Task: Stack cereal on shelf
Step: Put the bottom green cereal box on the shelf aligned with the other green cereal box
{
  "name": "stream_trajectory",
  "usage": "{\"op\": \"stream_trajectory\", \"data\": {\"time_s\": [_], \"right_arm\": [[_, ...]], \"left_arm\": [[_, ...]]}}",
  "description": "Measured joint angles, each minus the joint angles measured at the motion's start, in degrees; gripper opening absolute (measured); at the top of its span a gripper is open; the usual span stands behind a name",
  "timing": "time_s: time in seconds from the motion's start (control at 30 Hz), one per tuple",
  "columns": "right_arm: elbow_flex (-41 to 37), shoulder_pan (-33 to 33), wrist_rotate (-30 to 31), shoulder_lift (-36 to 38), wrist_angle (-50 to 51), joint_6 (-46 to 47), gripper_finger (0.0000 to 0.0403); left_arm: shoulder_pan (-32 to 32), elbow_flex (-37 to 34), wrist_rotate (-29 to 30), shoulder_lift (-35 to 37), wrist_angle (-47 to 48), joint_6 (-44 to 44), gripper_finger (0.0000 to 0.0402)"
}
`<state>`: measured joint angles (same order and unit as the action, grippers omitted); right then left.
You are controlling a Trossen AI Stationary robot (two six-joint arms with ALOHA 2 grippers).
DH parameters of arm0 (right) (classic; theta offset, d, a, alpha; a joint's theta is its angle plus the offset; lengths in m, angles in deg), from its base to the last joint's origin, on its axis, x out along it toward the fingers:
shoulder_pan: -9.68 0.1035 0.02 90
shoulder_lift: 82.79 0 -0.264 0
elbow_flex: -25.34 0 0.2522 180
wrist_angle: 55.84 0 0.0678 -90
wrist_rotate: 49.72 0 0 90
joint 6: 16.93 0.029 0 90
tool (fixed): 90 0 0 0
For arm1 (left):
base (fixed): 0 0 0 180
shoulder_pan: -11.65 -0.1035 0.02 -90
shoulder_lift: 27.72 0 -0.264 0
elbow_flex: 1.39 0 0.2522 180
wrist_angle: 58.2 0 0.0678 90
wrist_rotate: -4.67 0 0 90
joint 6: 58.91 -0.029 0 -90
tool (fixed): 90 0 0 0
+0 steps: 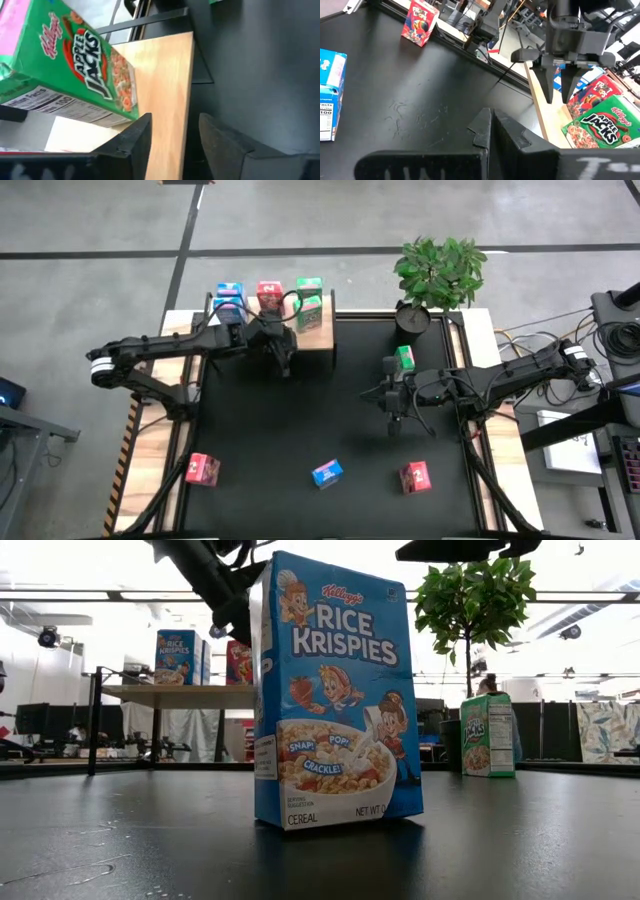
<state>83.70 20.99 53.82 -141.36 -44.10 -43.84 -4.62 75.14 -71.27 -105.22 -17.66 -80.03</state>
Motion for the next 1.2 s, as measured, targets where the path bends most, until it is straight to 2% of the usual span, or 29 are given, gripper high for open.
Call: {"op": "stream_trajectory", "data": {"time_s": [0.27, 0.43, 0.8, 1.2], "right_arm": [[0.0, -0.2, 0.0, 0.0, 0.0, -0.3, 0.0009], [0.0, -0.7, 0.0, 0.0, 0.0, -0.2, 0.0009], [0.0, -0.9, 0.0, 0.0, 0.1, -0.2, 0.0009], [0.0, -0.9, 0.0, 0.0, 0.1, -0.2, 0.0009]], "left_arm": [[-3.0, -0.4, 0.0, 0.0, -1.3, -4.9, 0.0064], [-5.9, -0.4, 0.0, -1.2, -4.3, -5.0, 0.0031], [-9.9, -0.3, 0.1, -1.7, -9.2, -4.7, 0.0003], [-11.2, -0.3, 0.5, -1.8, -14.9, -3.2, 0.0000]]}}
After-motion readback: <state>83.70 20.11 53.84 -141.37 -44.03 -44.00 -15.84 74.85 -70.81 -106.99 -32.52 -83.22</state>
